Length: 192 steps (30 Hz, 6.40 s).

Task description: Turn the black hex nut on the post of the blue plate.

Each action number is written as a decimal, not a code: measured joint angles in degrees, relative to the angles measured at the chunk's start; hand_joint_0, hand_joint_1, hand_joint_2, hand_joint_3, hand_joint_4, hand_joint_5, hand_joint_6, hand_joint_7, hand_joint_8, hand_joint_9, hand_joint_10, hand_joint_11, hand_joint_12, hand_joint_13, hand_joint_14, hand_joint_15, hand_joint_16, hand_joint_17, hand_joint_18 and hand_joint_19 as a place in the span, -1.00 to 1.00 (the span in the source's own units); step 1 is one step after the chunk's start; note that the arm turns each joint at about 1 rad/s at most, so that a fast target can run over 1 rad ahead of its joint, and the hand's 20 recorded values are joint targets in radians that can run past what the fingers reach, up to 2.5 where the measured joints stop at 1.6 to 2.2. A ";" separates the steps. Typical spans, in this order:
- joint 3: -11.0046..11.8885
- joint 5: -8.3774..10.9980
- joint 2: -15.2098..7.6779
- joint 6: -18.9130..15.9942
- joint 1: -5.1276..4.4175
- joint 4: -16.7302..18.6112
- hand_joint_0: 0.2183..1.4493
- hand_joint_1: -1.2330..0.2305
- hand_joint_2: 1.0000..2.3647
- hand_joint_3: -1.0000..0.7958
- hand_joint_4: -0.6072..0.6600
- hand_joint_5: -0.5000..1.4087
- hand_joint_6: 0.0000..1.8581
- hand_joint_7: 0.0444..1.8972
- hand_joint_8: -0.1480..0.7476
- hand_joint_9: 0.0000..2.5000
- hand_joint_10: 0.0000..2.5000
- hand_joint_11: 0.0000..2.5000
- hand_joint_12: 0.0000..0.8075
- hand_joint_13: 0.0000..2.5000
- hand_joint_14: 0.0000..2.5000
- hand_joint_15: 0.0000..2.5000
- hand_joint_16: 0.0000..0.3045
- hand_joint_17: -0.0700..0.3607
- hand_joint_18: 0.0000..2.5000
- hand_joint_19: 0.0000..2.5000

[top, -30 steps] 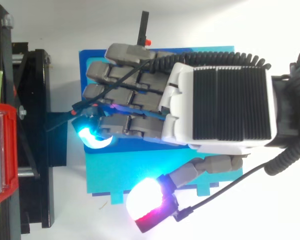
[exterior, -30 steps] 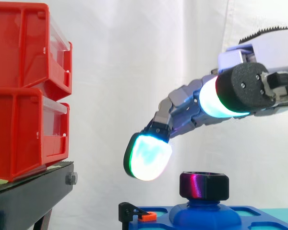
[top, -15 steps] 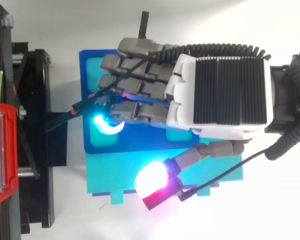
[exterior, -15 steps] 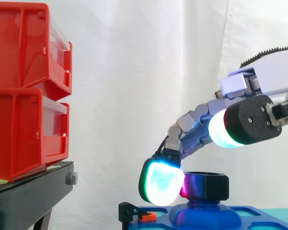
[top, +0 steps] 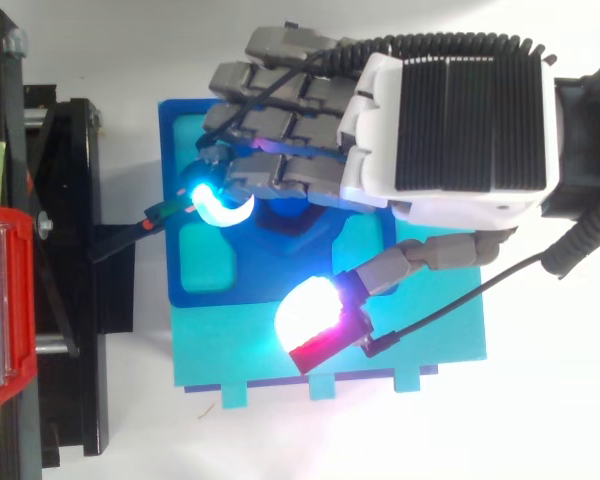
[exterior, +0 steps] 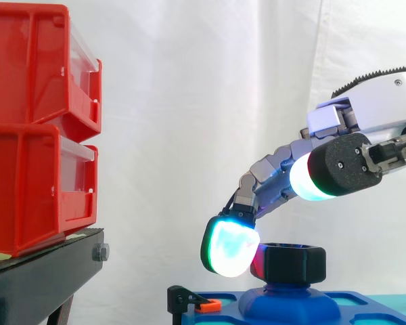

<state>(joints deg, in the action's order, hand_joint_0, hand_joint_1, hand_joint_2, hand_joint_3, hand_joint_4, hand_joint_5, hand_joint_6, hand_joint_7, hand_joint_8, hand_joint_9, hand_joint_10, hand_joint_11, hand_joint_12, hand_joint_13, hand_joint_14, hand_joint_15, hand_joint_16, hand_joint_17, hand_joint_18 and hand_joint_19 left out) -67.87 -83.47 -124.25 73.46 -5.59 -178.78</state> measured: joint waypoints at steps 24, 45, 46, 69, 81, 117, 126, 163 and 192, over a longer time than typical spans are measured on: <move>1.93 -4.93 0.05 -0.02 4.31 -1.96 -0.62 0.35 -1.00 -0.44 0.31 -0.68 -0.46 -0.28 -0.02 -0.75 -1.00 -1.00 0.02 -0.82 -1.00 -0.98 -0.62 -0.07 -0.94 -0.87; 3.44 -3.09 -0.07 -0.12 1.27 -0.97 -0.62 0.34 -1.00 -0.44 0.31 -0.68 -0.46 -0.28 -0.02 -0.73 -1.00 -1.00 0.02 -0.81 -1.00 -0.98 -0.62 -0.07 -0.92 -0.87; 3.45 -2.84 -0.06 -0.13 1.00 -1.03 -0.62 0.34 -1.00 -0.44 0.31 -0.68 -0.46 -0.28 -0.02 -0.73 -1.00 -1.00 0.02 -0.81 -1.00 -0.98 -0.62 -0.07 -0.92 -0.87; 3.40 -1.24 -0.08 -0.17 -0.35 -4.99 -0.61 0.33 -1.00 -0.44 0.32 -0.68 -0.46 -0.27 -0.01 -0.72 -1.00 -1.00 0.02 -0.80 -1.00 -0.98 -0.62 -0.08 -0.91 -0.86; 3.39 -1.78 -0.04 0.19 1.12 -6.02 -0.61 0.33 -1.00 -0.44 0.32 -0.68 -0.46 -0.27 -0.02 -0.72 -1.00 -1.00 0.02 -0.80 -1.00 -0.98 -0.63 -0.08 -0.91 -0.87; 3.46 -4.47 -0.10 1.25 0.95 -0.48 -0.60 0.32 -1.00 -0.44 0.32 -0.68 -0.46 -0.27 -0.01 -0.72 -1.00 -1.00 0.02 -0.79 -1.00 -0.98 -0.63 -0.09 -0.89 -0.86; 3.45 -2.55 -0.88 1.13 -1.16 -0.50 -0.60 0.32 -1.00 -0.44 0.32 -0.68 -0.46 -0.27 -0.01 -0.72 -1.00 -1.00 0.02 -0.78 -1.00 -0.97 -0.63 -0.09 -0.89 -0.86; 3.53 -2.89 -1.87 0.29 0.69 -2.29 -0.59 0.31 -1.00 -0.44 0.29 -0.69 -0.46 -0.27 -0.02 -0.71 -1.00 -1.00 0.02 -0.77 -1.00 -0.97 -0.63 -0.09 -0.86 -0.86; 4.41 -10.43 -1.87 0.36 6.11 -2.12 -0.59 0.31 -1.00 -0.44 0.29 -0.69 -0.46 -0.27 -0.02 -0.71 -1.00 -1.00 0.02 -0.76 -1.00 -0.96 -0.63 -0.09 -0.86 -0.85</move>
<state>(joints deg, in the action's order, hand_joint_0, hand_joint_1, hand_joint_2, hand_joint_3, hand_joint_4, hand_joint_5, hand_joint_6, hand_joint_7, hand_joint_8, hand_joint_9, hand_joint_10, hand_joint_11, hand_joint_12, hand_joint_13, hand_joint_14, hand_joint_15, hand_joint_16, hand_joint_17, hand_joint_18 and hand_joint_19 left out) -63.46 -93.90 -126.11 73.82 0.52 -180.90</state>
